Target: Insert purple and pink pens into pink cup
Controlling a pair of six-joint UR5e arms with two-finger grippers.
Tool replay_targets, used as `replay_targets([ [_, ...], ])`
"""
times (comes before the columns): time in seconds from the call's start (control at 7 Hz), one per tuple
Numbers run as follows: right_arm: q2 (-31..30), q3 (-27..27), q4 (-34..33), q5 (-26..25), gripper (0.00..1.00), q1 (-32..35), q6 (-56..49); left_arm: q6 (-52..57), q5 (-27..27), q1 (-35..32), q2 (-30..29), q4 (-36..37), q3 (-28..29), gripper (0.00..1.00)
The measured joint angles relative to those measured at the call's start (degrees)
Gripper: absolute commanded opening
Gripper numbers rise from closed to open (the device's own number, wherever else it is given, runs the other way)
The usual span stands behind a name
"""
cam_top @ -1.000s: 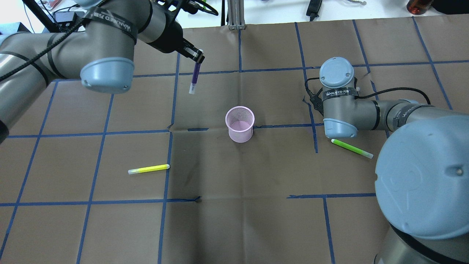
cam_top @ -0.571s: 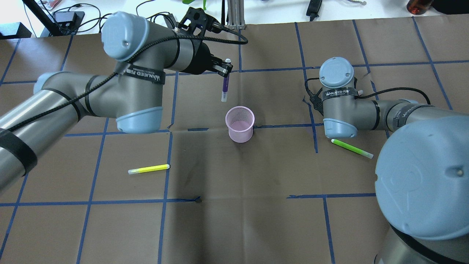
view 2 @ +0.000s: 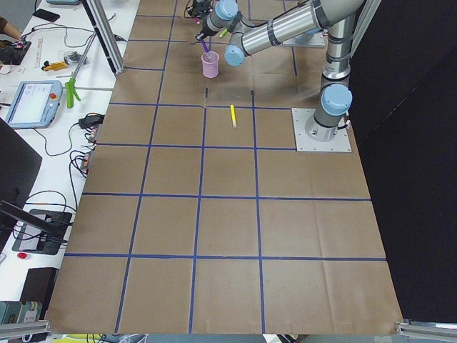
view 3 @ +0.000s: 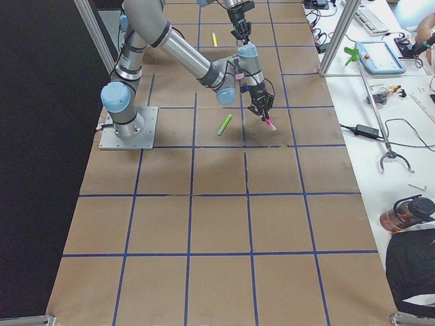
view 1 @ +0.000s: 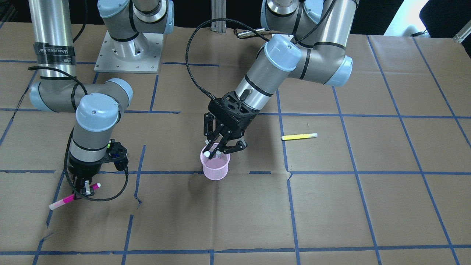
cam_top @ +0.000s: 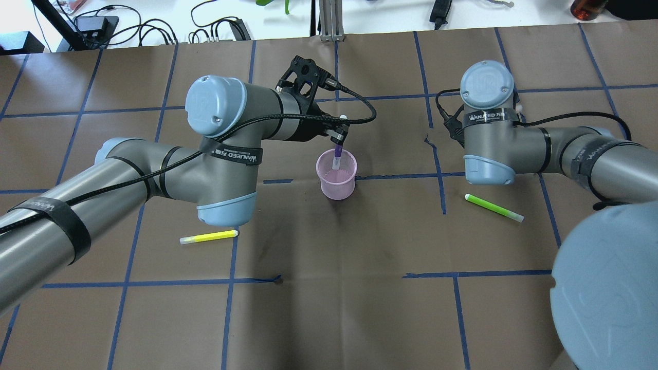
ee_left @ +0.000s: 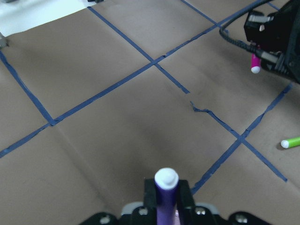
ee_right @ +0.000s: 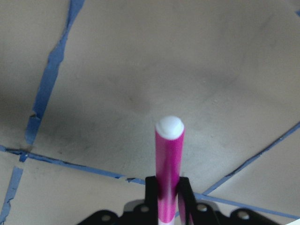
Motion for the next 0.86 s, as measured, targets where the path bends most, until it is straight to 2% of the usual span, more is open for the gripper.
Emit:
replay_targets([
  [0.29,-7.7,-0.1,7.7,4.1,0.0,-1.5,0.6,0.1,0.6,-1.0,-1.9,0.2,-0.9,0.04],
  [0.43,-11.7,-0.2,13.0,7.8,0.0,-3.1,2.1,0.1,1.2,-1.3,-2.4,0.6,-1.9,0.09],
  [0.57,-15.5,-0.3,18.5,11.5,0.0,-4.3,6.1,0.2,1.5,-1.3,-2.9,1.0,-2.6,0.3],
  [0.71,-18.8,-0.4,23.2,15.0,0.0,-4.8,12.9,0.3,2.5,-1.4,-3.5,1.2,-2.7,0.78],
  [0.86,-21.1,-0.6,26.9,17.9,0.0,-5.0,20.7,0.4,4.0,-1.4,-4.0,1.3,-2.6,0.95],
])
